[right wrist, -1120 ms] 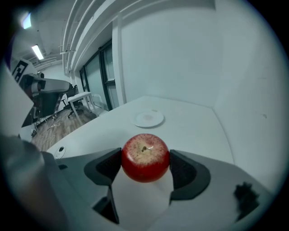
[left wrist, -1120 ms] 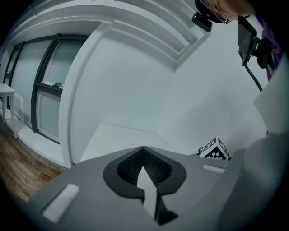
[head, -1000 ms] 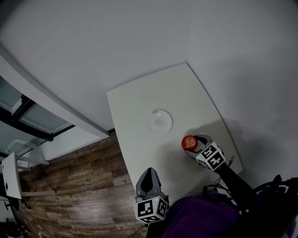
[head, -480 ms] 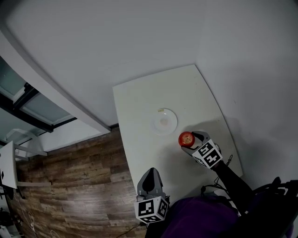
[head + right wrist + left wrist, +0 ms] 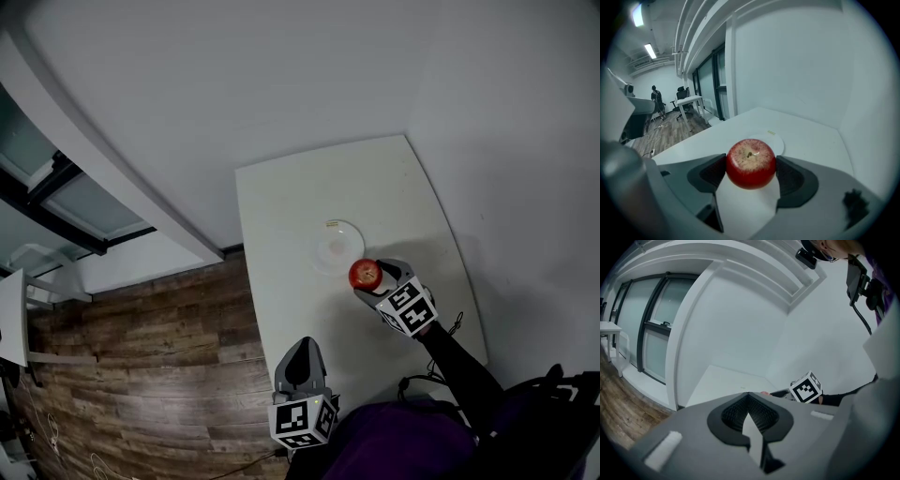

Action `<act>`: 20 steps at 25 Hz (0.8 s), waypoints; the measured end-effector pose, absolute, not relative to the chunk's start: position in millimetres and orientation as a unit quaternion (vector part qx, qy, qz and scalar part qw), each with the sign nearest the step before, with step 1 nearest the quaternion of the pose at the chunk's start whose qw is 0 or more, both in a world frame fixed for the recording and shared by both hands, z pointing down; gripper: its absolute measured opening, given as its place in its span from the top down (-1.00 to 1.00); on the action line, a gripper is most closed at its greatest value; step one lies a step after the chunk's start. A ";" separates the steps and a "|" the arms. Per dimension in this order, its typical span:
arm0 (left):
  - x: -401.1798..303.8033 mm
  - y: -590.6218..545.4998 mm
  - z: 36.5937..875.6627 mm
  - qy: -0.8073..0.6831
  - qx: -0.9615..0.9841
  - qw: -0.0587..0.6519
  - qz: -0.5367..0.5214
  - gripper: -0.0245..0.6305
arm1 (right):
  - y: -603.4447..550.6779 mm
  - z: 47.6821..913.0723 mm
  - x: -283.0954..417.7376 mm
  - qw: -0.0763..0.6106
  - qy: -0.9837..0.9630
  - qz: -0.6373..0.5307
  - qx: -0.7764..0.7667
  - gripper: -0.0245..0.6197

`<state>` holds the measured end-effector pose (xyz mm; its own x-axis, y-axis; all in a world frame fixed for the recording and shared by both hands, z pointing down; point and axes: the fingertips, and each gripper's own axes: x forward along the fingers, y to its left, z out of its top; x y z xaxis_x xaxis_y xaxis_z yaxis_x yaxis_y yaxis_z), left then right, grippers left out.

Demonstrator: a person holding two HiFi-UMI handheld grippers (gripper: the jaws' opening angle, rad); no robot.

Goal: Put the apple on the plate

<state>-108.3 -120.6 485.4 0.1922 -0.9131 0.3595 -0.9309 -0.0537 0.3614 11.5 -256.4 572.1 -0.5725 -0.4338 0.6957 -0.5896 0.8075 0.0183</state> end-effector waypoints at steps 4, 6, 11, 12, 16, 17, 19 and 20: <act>-113.1 -122.7 488.4 -0.638 0.722 0.267 0.020 0.91 | -263.3 573.4 1.7 0.360 -0.882 0.105 0.285 -0.10; -114.4 -123.8 489.4 -0.639 0.721 0.269 0.019 0.91 | -266.7 574.1 -1.7 0.362 -0.883 0.103 0.282 -0.10; -118.1 -125.2 492.6 -0.640 0.719 0.269 0.025 0.91 | -277.1 577.4 -10.5 0.360 -0.884 0.100 0.281 -0.10; -119.1 -125.9 493.0 -0.640 0.719 0.269 0.027 0.91 | -279.3 577.8 -12.5 0.360 -0.884 0.101 0.281 -0.10; -122.4 -128.7 493.0 -0.641 0.719 0.268 0.026 0.91 | -286.2 579.3 -20.2 0.359 -0.886 0.097 0.279 -0.10; -123.1 -129.6 492.9 -0.641 0.718 0.269 0.026 0.91 | -288.2 579.6 -22.0 0.358 -0.886 0.095 0.278 -0.10; -125.3 -131.8 492.8 -0.643 0.717 0.269 0.026 0.91 | -292.8 580.5 -26.0 0.357 -0.887 0.094 0.279 -0.10; -126.5 -132.8 492.8 -0.644 0.716 0.269 0.027 0.91 | -295.0 581.3 -28.2 0.357 -0.887 0.093 0.278 -0.10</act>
